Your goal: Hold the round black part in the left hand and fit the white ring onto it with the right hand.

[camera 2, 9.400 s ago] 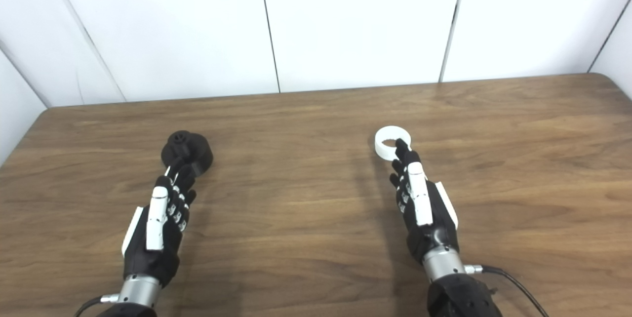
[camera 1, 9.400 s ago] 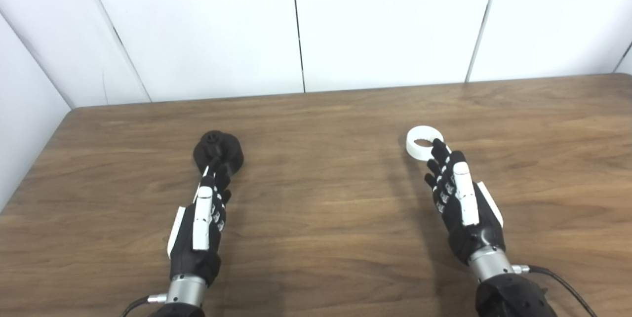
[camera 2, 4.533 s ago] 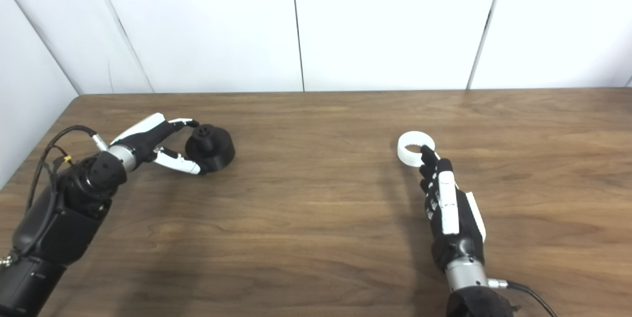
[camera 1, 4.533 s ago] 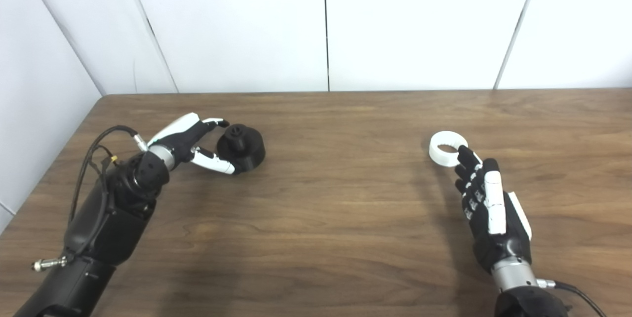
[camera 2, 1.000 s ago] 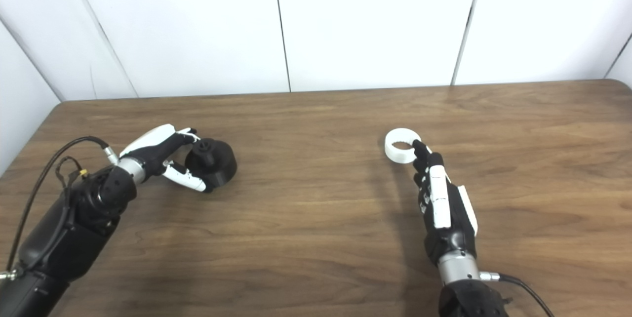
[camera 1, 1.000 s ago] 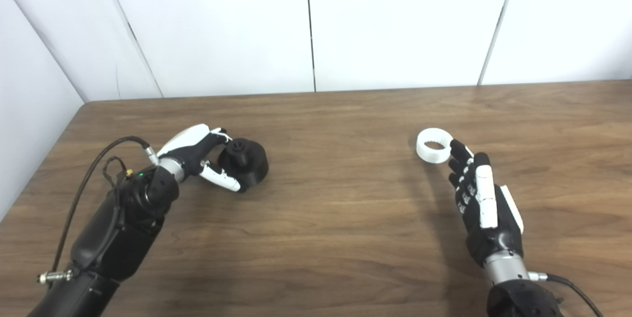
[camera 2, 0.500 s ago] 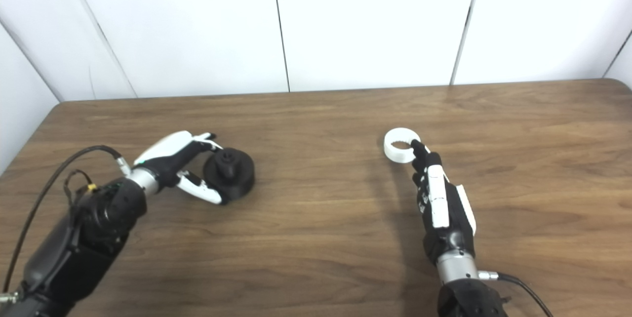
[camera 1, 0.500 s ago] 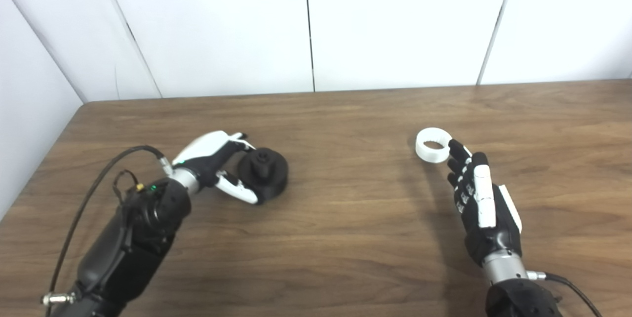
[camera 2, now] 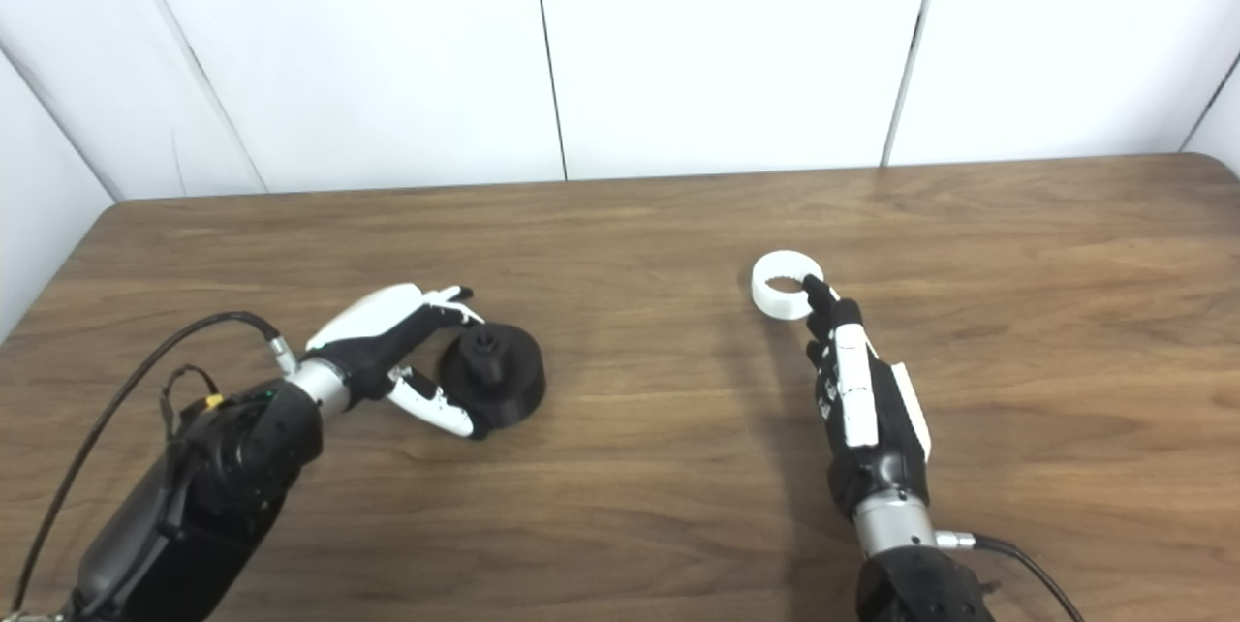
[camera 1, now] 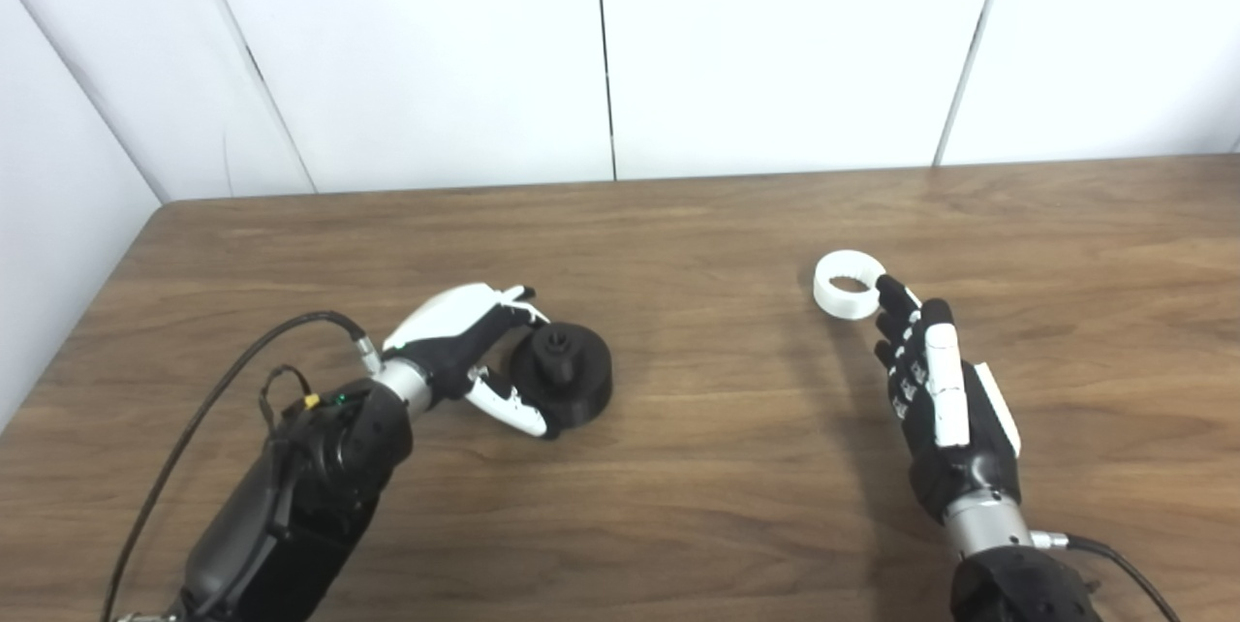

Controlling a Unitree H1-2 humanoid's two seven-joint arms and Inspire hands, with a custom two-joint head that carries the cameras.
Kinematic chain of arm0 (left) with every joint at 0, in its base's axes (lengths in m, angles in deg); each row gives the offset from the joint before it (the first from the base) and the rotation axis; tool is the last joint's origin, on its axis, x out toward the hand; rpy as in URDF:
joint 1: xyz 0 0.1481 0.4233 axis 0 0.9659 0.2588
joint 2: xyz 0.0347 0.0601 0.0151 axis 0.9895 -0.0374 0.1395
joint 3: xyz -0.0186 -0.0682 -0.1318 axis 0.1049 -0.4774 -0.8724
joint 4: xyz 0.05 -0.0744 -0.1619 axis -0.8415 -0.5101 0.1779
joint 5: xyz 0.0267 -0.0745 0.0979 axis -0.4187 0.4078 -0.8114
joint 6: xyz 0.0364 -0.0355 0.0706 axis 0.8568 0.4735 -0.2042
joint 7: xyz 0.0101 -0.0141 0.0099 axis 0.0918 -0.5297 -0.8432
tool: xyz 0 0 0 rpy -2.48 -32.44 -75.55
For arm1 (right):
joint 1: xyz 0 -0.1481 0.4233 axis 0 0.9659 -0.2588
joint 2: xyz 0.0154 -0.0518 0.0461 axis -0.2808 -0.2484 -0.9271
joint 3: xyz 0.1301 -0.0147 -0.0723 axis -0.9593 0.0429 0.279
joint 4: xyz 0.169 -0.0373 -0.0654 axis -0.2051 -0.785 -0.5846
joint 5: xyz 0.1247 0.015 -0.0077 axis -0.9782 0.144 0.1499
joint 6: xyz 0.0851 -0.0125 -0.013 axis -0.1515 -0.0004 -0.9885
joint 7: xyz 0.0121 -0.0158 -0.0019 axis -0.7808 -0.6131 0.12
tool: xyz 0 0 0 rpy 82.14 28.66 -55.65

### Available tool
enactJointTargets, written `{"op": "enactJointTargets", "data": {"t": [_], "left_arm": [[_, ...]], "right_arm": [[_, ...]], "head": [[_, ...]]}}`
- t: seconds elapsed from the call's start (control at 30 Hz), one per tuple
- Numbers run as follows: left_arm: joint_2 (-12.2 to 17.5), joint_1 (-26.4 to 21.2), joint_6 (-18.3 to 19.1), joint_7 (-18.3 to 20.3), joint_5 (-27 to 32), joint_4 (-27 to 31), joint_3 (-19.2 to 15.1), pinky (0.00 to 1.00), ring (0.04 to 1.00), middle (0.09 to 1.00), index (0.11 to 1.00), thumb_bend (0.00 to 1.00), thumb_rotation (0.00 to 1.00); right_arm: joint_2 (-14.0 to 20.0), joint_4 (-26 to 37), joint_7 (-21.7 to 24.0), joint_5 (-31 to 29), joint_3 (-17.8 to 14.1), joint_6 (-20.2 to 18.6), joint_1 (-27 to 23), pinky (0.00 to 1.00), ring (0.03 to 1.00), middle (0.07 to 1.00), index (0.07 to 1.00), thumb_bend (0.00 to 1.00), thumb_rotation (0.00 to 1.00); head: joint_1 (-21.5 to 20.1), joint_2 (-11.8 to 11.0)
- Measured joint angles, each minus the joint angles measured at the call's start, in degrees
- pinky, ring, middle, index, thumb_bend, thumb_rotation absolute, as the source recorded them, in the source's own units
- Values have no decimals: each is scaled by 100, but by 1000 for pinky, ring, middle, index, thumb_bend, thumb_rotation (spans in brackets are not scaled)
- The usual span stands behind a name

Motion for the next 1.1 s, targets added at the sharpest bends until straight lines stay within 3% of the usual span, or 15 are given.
{"op": "enactJointTargets", "data": {"t": [0.57,0.97,1.1], "left_arm": [[-281,287,-106,71,-177,419,224,995,1000,1000,724,907,270],[-514,652,-393,-33,-211,681,330,1000,1000,1000,708,942,282],[-566,734,-392,-41,-283,764,337,947,1000,1000,716,940,295]], "right_arm": [[3,36,1,11,-15,-56,-8,1000,986,972,914,567,1000],[2,205,-6,-9,-51,-279,-13,1000,986,966,912,552,1000],[2,205,-6,-7,-49,-279,-15,1000,988,968,915,552,1000]], "head": [[-53,35],[-79,70],[-79,88]]}}
